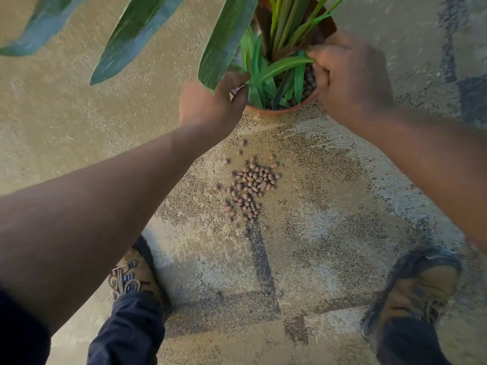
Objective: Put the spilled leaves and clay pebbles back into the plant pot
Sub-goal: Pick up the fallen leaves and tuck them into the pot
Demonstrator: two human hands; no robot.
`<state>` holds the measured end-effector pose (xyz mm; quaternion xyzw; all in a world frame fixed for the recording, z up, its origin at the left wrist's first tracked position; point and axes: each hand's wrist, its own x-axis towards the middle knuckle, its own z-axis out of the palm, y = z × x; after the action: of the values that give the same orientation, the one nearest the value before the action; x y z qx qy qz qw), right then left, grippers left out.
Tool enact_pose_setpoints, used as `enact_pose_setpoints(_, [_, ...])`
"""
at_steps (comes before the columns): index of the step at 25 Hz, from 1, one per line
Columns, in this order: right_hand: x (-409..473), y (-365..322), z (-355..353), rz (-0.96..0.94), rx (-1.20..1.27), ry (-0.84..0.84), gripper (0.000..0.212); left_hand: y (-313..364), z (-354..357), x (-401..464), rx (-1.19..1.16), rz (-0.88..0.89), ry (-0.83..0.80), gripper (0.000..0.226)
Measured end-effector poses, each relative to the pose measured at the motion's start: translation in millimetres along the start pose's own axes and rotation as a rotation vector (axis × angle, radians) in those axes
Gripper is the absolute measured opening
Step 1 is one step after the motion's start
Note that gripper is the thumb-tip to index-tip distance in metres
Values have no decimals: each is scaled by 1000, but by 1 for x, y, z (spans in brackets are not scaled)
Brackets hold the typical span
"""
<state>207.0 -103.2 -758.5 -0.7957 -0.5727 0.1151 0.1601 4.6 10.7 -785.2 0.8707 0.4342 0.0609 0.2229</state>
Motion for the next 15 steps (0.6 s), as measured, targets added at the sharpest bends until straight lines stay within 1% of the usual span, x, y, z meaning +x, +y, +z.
enact_pose_setpoints(2, [0,8,4,-5,-10,-23,29,1,1,-1,28,-7,-53,43])
enact_pose_setpoints(4, [2,9,7,38,23,-33,26,6,-1,0,15,-49,-61,43])
enact_pose_setpoints(6, [5,5,8,66,48,11,23,13,-4,0,-12,-87,-46,42])
enact_pose_setpoints(8, [4,0,11,72,22,57,21,21,-3,2,-11,-88,-74,42])
enact_pose_setpoints(10, [5,1,15,112,-15,51,17,23,0,5,-16,-104,-87,39])
enact_pose_setpoints(12, [7,6,19,195,8,12,18,22,4,8,-25,-137,-63,31])
enact_pose_setpoints(13, [7,8,21,214,27,6,21,21,5,6,-18,-122,-44,28])
enact_pose_setpoints(15, [3,8,25,206,87,30,28,16,7,-3,-5,-11,-7,25])
